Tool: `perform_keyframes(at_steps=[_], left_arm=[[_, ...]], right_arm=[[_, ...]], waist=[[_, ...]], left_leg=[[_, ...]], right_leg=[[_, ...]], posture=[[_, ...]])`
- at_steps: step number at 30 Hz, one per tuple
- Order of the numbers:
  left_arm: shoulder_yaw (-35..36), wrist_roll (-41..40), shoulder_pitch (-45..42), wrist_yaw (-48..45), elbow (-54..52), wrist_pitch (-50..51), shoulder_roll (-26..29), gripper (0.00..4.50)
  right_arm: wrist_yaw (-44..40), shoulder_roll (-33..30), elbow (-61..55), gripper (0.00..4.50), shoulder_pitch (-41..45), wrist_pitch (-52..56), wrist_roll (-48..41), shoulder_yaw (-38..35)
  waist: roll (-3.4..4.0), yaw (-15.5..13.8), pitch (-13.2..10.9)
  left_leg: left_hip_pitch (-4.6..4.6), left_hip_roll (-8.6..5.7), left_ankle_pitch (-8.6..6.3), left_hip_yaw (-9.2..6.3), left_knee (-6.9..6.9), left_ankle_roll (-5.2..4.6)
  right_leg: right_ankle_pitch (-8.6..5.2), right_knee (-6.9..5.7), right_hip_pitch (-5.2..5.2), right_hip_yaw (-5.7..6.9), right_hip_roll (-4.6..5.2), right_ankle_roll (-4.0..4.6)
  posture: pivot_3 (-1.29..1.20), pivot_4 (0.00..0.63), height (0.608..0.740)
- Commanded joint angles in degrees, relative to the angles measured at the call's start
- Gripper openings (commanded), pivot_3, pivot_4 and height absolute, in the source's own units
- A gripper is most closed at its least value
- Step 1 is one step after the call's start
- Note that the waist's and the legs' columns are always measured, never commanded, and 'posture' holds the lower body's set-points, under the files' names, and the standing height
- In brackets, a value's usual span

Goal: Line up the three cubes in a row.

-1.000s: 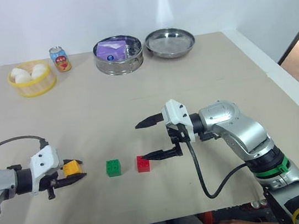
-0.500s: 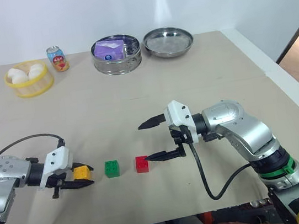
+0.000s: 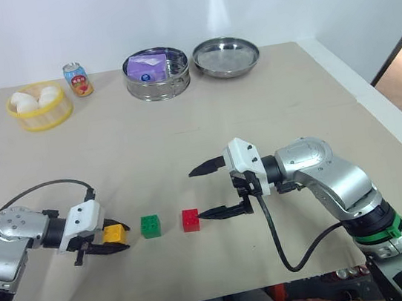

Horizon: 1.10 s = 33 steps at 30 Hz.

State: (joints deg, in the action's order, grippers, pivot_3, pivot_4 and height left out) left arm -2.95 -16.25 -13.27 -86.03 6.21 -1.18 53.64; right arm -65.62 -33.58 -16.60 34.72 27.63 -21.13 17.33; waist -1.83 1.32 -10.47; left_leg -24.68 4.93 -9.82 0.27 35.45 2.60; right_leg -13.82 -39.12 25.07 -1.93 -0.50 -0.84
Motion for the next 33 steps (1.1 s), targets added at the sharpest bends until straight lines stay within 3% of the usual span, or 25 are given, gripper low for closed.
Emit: perform_keyframes(at_steps=[1, 5, 6, 7, 9, 15, 21, 27, 33], left_arm=[[-1.12, 0.82, -1.18, -0.85, 0.26, 0.07, 0.2, 2.99], [-0.17, -0.15, -1.19, -1.07, -1.19, 1.46, 1.09, 3.87], [0.3, -0.66, -0.92, -1.01, -2.01, 2.17, 1.56, 4.36], [0.86, -1.3, -0.63, -0.89, -2.88, 3.08, 1.96, 4.47], [2.38, -2.94, 0.3, -0.53, -5.09, 5.84, 3.11, 4.47], [16.95, -13.48, 9.56, 3.19, -16.15, 26.56, 10.81, 4.47], [29.12, -15.52, 10.67, 22.56, -19.47, 33.81, 2.75, 4.47], [28.17, -10.94, 11.57, 35.03, -21.47, 29.42, -6.82, 4.47], [23.85, -8.88, 9.74, 34.33, -19.69, 25.34, -7.4, 4.47]], right_arm=[[0.31, -0.08, -2.13, 4.5, 0.52, -0.02, -0.98, -1.62], [0.32, 0.09, -1.78, 4.5, 0.65, 0.12, -1.21, -1.67], [0.37, 0.17, -1.68, 4.5, 0.65, 0.22, -1.34, -1.76], [0.46, 0.26, -1.61, 4.5, 0.63, 0.39, -1.52, -1.89], [0.79, 0.48, -1.61, 4.5, 0.56, 1.13, -2.18, -2.39], [3.52, -0.9, -3.57, 4.5, 0.51, 7.39, -7.18, -7.88], [8.4, -3.55, -3.44, 4.5, -2.17, 6.59, -5.61, -13.34], [12.36, -5.11, -2.48, 4.5, -8.72, 1.5, -2.11, -17.41], [11.09, -8.47, -3.04, 4.5, -13.75, 1.69, -4.06, -21.67]], waist=[[0.01, 0.0, 0.0], [0.01, -0.2, 0.01], [0.02, -0.2, 0.0], [0.02, -0.19, 0.0], [0.02, -0.16, 0.0], [-0.03, 0.22, -0.03], [0.01, 0.06, -0.04], [-0.09, 0.02, 0.01], [-0.1, 0.02, 0.01]], left_leg=[[0.0, 0.0, 0.0, 0.0, 0.01, 0.0], [0.03, -0.01, 0.02, -0.01, 0.04, -0.02], [0.03, -0.01, 0.02, -0.01, 0.06, -0.03], [0.03, -0.01, 0.04, -0.01, 0.08, -0.06], [0.03, -0.01, 0.06, -0.01, 0.15, -0.08], [0.03, 0.1, 0.11, 0.04, 0.15, -0.12], [0.05, 0.18, 0.1, 0.08, 0.01, -0.13], [0.09, 0.14, 0.1, 0.27, 0.05, -0.12], [0.19, 0.14, 0.1, 0.52, 0.06, -0.11]], right_leg=[[0.0, 0.0, 0.0, 0.0, 0.0, 0.0], [0.01, -0.02, -0.06, 0.01, 0.0, -0.01], [0.01, -0.02, -0.06, 0.01, 0.0, 0.03], [0.01, -0.02, -0.06, -0.01, 0.01, 0.12], [0.07, -0.02, -0.07, -0.02, 0.0, 0.18], [0.19, -0.03, 0.05, -0.18, -0.14, 0.24], [0.11, -0.04, 0.11, -0.17, -0.2, 0.35], [0.3, -0.02, 0.07, -0.4, -0.17, 0.03], [0.31, -0.01, 0.08, -0.68, -0.18, 0.12]], posture=[[0.0, 0.15, 0.74], [0.0, 0.15, 0.74], [0.0, 0.15, 0.74], [0.0, 0.15, 0.74], [0.0, 0.15, 0.74], [0.0, 0.15, 0.74], [0.0, 0.15, 0.74], [0.0, 0.15, 0.74], [0.0, 0.15, 0.74]])
